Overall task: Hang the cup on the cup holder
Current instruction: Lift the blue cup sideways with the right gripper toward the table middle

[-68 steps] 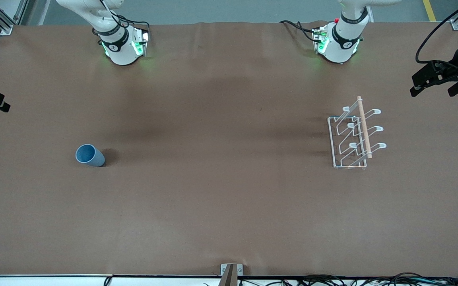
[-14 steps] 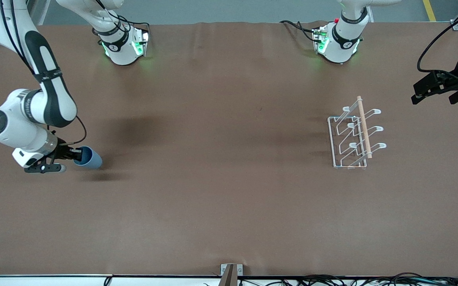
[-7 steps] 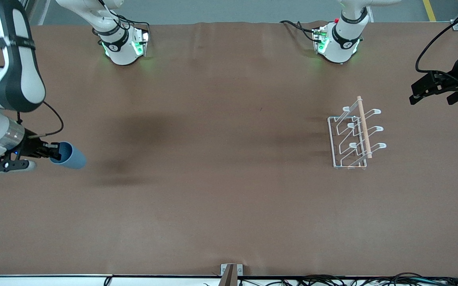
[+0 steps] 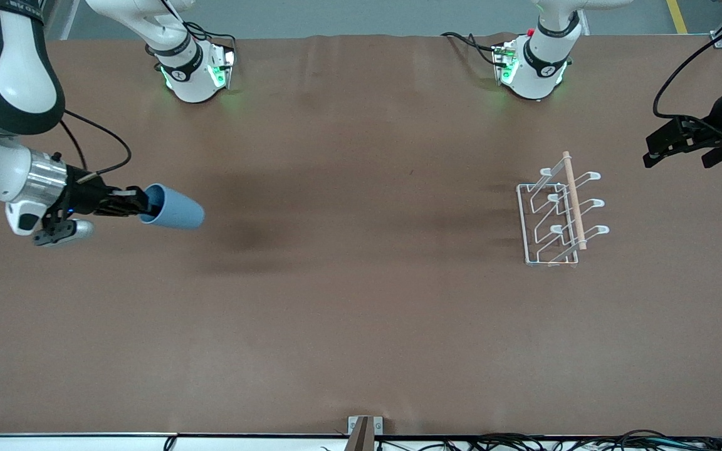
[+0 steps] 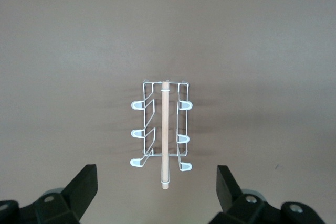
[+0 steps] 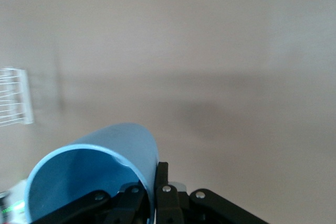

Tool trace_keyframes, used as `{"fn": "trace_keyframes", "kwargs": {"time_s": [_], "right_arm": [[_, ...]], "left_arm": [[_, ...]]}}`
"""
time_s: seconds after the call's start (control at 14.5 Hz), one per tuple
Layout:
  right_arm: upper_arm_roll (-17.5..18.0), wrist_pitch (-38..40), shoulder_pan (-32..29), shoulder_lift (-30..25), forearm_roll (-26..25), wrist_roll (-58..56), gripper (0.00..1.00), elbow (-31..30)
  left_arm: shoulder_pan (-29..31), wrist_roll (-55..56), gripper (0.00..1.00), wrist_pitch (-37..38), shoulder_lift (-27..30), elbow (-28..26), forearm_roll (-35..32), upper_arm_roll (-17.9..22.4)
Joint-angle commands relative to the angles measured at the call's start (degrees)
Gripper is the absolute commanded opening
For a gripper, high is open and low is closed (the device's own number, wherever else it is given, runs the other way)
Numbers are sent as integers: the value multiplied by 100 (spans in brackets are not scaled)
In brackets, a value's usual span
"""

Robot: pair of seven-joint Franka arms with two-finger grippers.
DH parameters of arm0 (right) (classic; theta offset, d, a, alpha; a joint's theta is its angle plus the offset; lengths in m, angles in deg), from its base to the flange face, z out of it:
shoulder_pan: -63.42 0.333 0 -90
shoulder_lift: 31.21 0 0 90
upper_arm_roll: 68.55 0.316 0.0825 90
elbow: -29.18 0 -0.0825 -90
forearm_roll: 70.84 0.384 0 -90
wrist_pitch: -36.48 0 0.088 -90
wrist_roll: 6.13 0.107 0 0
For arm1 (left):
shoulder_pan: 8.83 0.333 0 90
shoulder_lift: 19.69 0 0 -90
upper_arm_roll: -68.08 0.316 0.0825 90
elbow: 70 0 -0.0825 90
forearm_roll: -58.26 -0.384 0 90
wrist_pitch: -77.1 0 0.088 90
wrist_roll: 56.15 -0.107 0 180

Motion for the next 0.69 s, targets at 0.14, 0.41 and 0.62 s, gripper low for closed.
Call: {"fn": "trace_keyframes", "kwargs": {"time_s": [0.14, 0.41, 0.62], "right_arm": [[-32, -11, 708, -73, 1818, -9, 0, -372], [-32, 7, 1323, 14, 2891, -9, 0, -539], [-41, -11, 1842, 304, 3804, 0, 0, -619]], "left_arm": [[-52, -173, 100, 59, -49, 122, -86, -6], [-88, -1398, 100, 59, -57, 122, -87, -242], [-88, -2544, 100, 67, -40, 131, 97, -330]]}}
